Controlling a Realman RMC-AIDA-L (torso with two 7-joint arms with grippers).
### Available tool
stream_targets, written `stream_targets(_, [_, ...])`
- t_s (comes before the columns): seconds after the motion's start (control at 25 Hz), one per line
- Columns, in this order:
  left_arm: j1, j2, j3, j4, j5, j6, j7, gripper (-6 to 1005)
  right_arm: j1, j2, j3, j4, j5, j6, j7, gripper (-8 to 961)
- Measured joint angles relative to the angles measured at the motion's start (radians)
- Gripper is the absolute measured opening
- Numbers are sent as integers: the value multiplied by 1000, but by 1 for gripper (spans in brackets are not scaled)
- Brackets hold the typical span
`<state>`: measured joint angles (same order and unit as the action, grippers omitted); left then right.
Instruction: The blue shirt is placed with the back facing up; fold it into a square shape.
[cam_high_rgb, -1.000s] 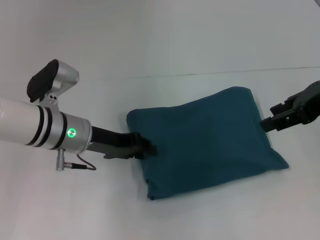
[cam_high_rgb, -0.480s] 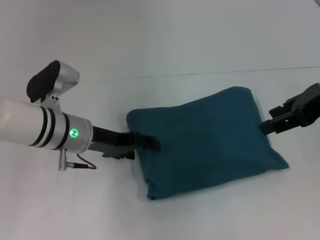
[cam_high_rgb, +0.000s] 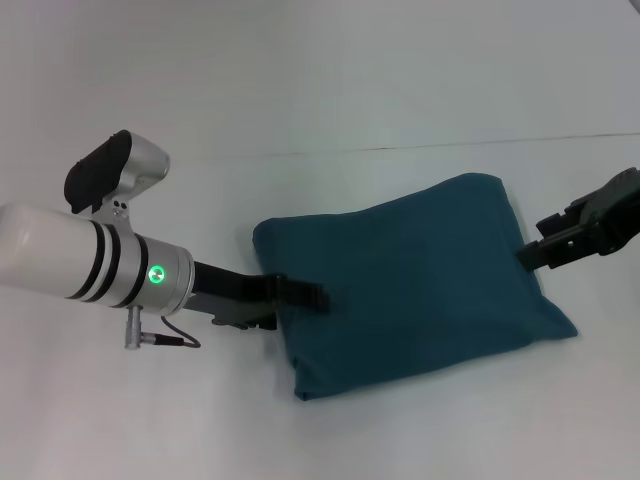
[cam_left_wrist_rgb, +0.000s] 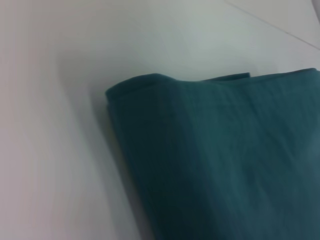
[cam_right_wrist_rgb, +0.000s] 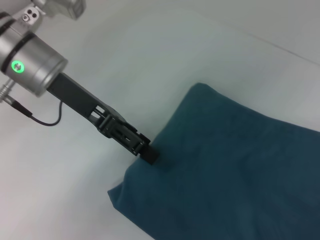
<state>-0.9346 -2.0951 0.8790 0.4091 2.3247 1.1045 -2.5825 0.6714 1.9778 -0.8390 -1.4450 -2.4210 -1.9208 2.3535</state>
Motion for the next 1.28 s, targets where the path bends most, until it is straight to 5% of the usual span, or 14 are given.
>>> stream_targets(0.64, [-22, -16, -2, -23, -4, 4, 13, 909, 1, 10, -1, 0, -20, -2, -17, 590])
stream_targets(1.08, [-20, -35, -6, -23, -5, -21, 60, 784, 0, 10, 6, -5, -20, 3, -16, 594])
stream_targets(1.28, [-22, -49, -4, -23, -2, -34, 83, 557, 0, 10, 9, -6, -19, 6, -17, 595])
